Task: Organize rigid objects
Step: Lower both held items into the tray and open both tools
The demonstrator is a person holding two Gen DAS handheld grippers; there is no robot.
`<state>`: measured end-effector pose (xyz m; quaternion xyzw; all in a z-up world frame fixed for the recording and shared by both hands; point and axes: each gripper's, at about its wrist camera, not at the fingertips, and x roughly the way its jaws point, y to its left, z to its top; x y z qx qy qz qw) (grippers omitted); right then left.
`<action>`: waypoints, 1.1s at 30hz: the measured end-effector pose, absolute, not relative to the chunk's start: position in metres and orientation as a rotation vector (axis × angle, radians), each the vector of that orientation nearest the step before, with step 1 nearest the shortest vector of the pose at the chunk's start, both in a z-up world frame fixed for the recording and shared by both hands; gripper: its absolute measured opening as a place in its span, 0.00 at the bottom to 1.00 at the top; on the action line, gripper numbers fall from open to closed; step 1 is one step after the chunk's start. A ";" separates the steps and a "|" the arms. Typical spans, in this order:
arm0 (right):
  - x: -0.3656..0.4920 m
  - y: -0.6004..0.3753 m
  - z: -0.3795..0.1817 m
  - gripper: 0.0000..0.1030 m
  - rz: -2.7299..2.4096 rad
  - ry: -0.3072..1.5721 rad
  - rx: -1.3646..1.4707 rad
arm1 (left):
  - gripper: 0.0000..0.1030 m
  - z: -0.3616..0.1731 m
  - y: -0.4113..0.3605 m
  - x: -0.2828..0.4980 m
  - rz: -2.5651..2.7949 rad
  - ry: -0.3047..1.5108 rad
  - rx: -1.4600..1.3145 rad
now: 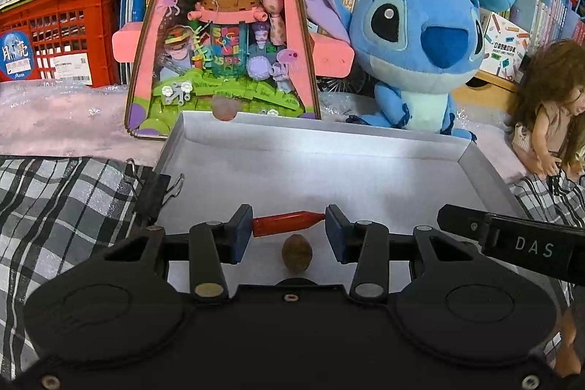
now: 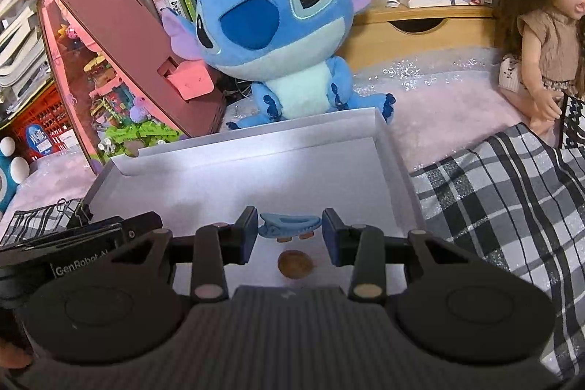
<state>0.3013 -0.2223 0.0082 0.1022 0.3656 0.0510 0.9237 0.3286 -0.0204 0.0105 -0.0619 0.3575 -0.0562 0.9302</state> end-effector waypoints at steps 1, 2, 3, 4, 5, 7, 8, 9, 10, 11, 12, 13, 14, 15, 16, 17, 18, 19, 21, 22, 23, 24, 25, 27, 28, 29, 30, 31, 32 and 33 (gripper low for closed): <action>0.302 -0.222 0.007 0.43 0.104 0.751 0.206 | 0.40 0.010 -0.021 0.329 -0.113 0.734 -0.126; 0.301 -0.222 0.006 0.43 0.104 0.752 0.204 | 0.40 0.009 -0.021 0.329 -0.111 0.735 -0.124; 0.302 -0.222 0.006 0.43 0.104 0.752 0.204 | 0.40 0.009 -0.021 0.329 -0.110 0.736 -0.123; 0.302 -0.222 0.004 0.43 0.103 0.754 0.204 | 0.40 0.009 -0.021 0.329 -0.110 0.737 -0.122; 0.302 -0.222 0.003 0.43 0.103 0.754 0.204 | 0.40 0.009 -0.021 0.330 -0.109 0.737 -0.122; 0.301 -0.221 0.002 0.43 0.101 0.755 0.200 | 0.40 0.009 -0.020 0.330 -0.108 0.737 -0.120; 0.301 -0.221 0.001 0.43 0.100 0.755 0.198 | 0.40 0.009 -0.020 0.330 -0.107 0.736 -0.120; 0.301 -0.221 0.000 0.43 0.099 0.756 0.199 | 0.40 0.008 -0.020 0.330 -0.105 0.736 -0.117; 0.302 -0.221 0.000 0.43 0.098 0.757 0.200 | 0.40 0.008 -0.021 0.330 -0.104 0.736 -0.113; 0.302 -0.221 -0.001 0.43 0.097 0.758 0.201 | 0.40 0.008 -0.021 0.330 -0.102 0.737 -0.108; 0.302 -0.221 -0.001 0.43 0.096 0.758 0.203 | 0.40 0.008 -0.022 0.330 -0.101 0.737 -0.100; 0.302 -0.221 -0.002 0.43 0.096 0.758 0.203 | 0.41 0.008 -0.023 0.330 -0.101 0.737 -0.092; 0.302 -0.221 -0.002 0.44 0.095 0.756 0.202 | 0.41 0.008 -0.024 0.330 -0.100 0.737 -0.087; 0.302 -0.221 -0.002 0.44 0.095 0.755 0.200 | 0.41 0.008 -0.024 0.330 -0.099 0.736 -0.082; 0.302 -0.220 -0.002 0.44 0.095 0.755 0.195 | 0.41 0.008 -0.025 0.330 -0.097 0.735 -0.079; 0.301 -0.219 -0.002 0.44 0.095 0.755 0.191 | 0.41 0.008 -0.025 0.330 -0.096 0.734 -0.077; 0.301 -0.219 -0.002 0.45 0.096 0.754 0.187 | 0.41 0.008 -0.025 0.330 -0.094 0.734 -0.076; 0.301 -0.219 -0.002 0.45 0.096 0.754 0.186 | 0.41 0.008 -0.025 0.330 -0.093 0.734 -0.075; 0.301 -0.219 -0.002 0.45 0.094 0.752 0.190 | 0.41 0.008 -0.025 0.330 -0.088 0.733 -0.074; 0.301 -0.219 -0.002 0.45 0.094 0.751 0.190 | 0.41 0.008 -0.025 0.330 -0.086 0.733 -0.074; 0.301 -0.219 -0.002 0.45 0.093 0.750 0.190 | 0.41 0.008 -0.025 0.330 -0.085 0.733 -0.072; 0.301 -0.219 -0.003 0.45 0.093 0.749 0.187 | 0.42 0.008 -0.025 0.330 -0.083 0.733 -0.070; 0.300 -0.219 -0.003 0.46 0.093 0.749 0.185 | 0.47 0.007 -0.025 0.330 -0.079 0.732 -0.067; 0.300 -0.219 -0.002 0.58 0.094 0.747 0.189 | 0.54 0.006 -0.025 0.330 -0.070 0.729 -0.057; 0.300 -0.220 -0.002 0.59 0.098 0.745 0.196 | 0.59 0.006 -0.025 0.329 -0.065 0.727 -0.052; 0.299 -0.220 -0.002 0.60 0.101 0.744 0.205 | 0.62 0.006 -0.025 0.328 -0.064 0.725 -0.047; 0.299 -0.221 -0.002 0.62 0.104 0.743 0.214 | 0.64 0.005 -0.025 0.327 -0.064 0.724 -0.043; 0.298 -0.222 -0.001 0.63 0.107 0.741 0.222 | 0.66 0.006 -0.025 0.326 -0.066 0.724 -0.040; 0.297 -0.222 -0.001 0.65 0.110 0.738 0.226 | 0.68 0.006 -0.025 0.325 -0.068 0.725 -0.038; 0.296 -0.222 0.000 0.66 0.114 0.733 0.226 | 0.69 0.007 -0.024 0.323 -0.072 0.723 -0.038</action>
